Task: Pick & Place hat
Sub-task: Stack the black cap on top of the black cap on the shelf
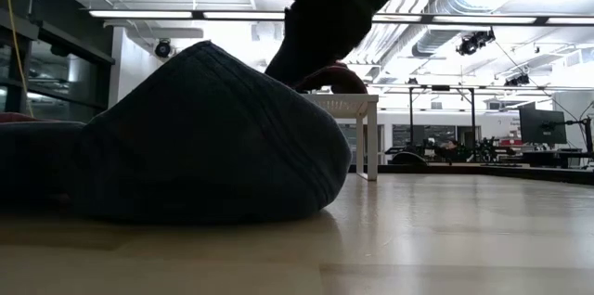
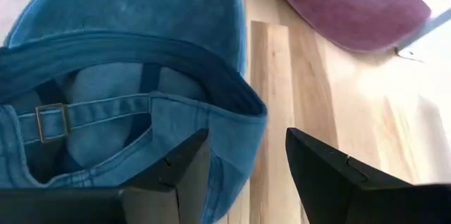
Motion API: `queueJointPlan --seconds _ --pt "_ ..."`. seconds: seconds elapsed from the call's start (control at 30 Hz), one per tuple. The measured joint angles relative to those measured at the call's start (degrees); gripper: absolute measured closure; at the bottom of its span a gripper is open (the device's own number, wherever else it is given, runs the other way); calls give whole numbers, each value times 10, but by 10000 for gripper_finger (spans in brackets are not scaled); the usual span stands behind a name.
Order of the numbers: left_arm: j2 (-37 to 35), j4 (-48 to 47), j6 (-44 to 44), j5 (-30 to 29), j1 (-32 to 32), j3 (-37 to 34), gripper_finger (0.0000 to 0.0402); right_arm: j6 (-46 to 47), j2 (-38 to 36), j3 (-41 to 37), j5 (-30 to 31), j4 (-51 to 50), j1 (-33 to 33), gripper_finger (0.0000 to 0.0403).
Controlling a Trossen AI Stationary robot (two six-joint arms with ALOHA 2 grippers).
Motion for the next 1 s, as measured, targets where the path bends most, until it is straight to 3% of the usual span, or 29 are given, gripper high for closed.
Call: queueJointPlan --seconds 0.3,0.47,0.83,1.0 --pt "0 -1 0 2 0 0 273 -11 17 0 -43 15 -36 224" --pt "0 -1 0 3 0 0 273 -3 19 0 -133 17 -64 222" --pt "0 -1 0 6 0 0 273 -13 27 0 -200 35 -77 157" --pt "0 -1 -1 6 0 0 273 0 57 0 -208 36 -77 149"
